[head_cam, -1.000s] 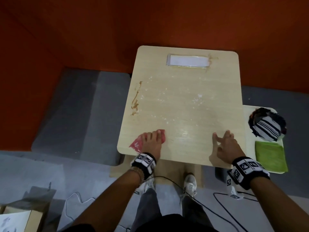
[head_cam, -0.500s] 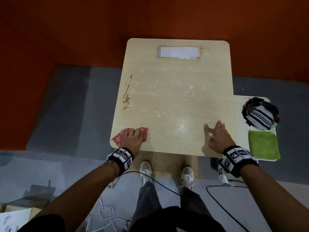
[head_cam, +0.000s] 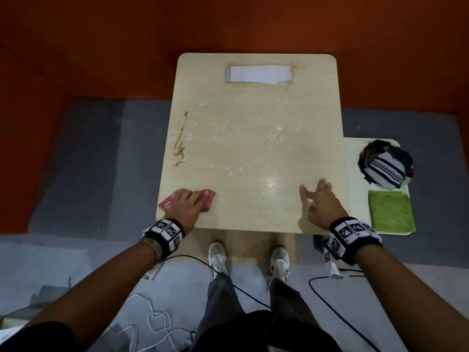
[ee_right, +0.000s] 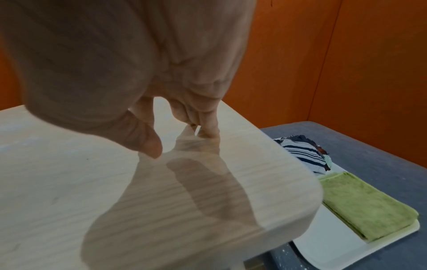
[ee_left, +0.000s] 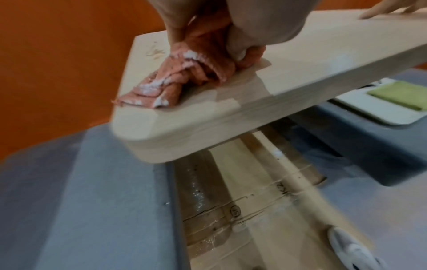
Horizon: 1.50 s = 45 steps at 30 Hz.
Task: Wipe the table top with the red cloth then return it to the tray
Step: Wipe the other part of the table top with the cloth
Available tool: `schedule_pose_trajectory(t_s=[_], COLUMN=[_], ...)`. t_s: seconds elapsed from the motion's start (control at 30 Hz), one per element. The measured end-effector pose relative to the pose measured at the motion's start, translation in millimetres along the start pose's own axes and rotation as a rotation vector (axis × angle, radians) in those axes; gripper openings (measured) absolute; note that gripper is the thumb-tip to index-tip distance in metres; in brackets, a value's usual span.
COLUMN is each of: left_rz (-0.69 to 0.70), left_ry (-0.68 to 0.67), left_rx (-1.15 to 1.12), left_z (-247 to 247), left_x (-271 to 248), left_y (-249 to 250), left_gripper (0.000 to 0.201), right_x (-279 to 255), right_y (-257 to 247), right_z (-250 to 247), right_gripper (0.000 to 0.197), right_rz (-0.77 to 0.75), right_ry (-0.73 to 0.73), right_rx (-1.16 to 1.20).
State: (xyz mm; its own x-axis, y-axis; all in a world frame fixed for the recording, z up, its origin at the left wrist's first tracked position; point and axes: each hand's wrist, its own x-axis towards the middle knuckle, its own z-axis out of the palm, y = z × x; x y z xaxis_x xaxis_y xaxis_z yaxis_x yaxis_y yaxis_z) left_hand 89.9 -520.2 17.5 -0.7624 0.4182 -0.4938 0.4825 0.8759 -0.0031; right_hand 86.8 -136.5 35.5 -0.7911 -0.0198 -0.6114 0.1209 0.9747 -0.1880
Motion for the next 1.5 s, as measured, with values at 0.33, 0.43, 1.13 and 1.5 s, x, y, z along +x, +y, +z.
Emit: schedule_pose_trajectory(t_s=[0.33,0.43,1.13,1.5], left_rz=[0.041,0.060,-0.865,-0.893], left_ry=[0.009,0.062,0.240,0.138], left_rx=[-0.179,-0.341,-0.963,-0.985], left_z=[-43,-41,36,27], left_x=[41,49,-36,-21], left_y=[122,117,-54,-55], left_gripper=[0.087,0.079,0.096,0.085], right_x=[2,1,1,-4], right_y=[-6,-10,-133,-136], right_z=[2,-1,28,25], right_gripper=[0.061,0.052,0.072,0.057], right_rz=[0.028,0.035,-0.535,-0.411], right_ry=[0.020,0.076,0.227,0.260], right_rx=[0.006,0.035,-0.329,-0.133])
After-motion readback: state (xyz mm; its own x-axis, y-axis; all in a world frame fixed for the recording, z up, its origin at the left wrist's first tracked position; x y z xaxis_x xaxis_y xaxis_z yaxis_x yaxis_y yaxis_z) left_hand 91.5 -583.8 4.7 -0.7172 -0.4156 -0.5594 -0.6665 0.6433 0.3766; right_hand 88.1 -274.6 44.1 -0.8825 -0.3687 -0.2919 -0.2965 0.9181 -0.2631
